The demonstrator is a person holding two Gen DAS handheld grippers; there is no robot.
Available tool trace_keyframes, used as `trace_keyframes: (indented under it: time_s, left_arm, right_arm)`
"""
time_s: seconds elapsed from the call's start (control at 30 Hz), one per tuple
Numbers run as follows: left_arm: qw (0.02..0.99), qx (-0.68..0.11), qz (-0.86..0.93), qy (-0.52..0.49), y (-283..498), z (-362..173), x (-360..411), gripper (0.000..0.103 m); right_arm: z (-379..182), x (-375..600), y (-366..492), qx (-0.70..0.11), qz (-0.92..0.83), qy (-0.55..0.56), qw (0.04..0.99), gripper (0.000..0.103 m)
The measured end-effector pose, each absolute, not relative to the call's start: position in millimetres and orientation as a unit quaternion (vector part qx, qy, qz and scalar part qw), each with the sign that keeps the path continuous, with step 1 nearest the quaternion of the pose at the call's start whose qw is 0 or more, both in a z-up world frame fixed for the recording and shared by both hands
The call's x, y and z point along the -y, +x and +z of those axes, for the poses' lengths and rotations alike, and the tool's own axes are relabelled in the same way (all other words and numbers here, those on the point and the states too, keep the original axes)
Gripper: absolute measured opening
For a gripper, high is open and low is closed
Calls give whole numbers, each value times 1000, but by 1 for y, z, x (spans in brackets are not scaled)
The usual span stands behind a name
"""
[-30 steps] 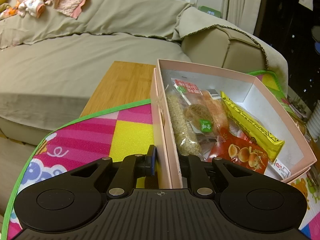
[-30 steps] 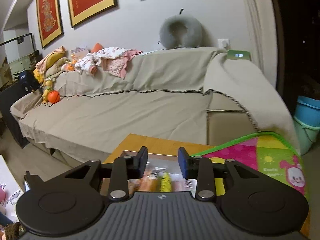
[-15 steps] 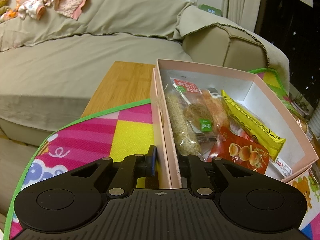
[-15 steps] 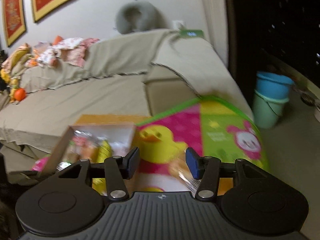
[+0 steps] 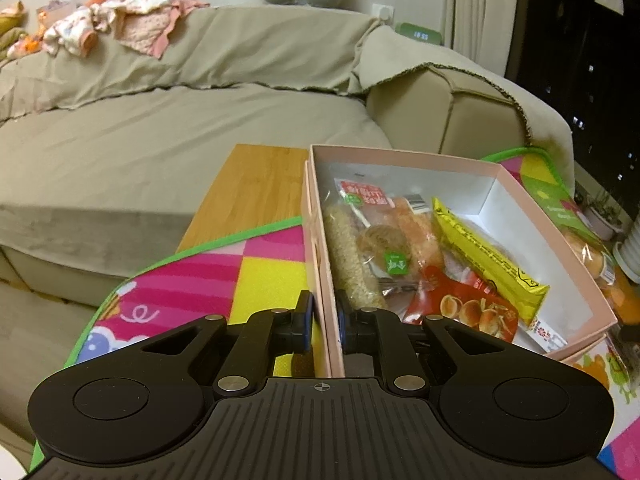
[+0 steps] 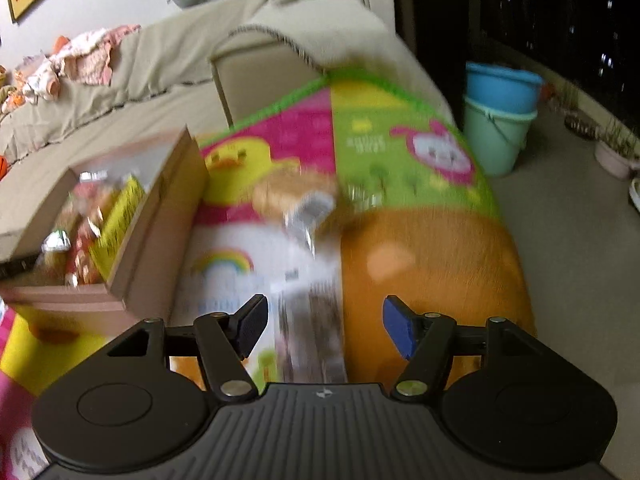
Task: Organize objects
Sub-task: 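Grasp the clear packet with the brown bar using the right gripper, then carry the brown bar packet into the pink box and release it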
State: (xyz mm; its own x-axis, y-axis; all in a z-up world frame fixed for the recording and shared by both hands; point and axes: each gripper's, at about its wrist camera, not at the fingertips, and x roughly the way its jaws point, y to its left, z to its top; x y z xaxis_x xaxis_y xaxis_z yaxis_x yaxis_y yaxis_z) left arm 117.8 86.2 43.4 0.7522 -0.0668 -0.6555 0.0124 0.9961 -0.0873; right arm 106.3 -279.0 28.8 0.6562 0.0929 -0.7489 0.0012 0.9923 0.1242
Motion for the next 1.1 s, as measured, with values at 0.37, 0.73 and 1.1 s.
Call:
trace_keyframes:
  time_s: [0.37,0.73,1.1]
  left_arm:
    - [935,-352,-21,-43,117,43,-87,14]
    - [935,-352,-22,-44,116,44,-88,14]
    - [935,-351,-25,-48,116,44,-89,14]
  right_arm:
    - [14,249,98,-417,47,1,908,64]
    - [23,237,89,-419,67,-15,905,39]
    - [92,230,74,-357,108,10,928,39]
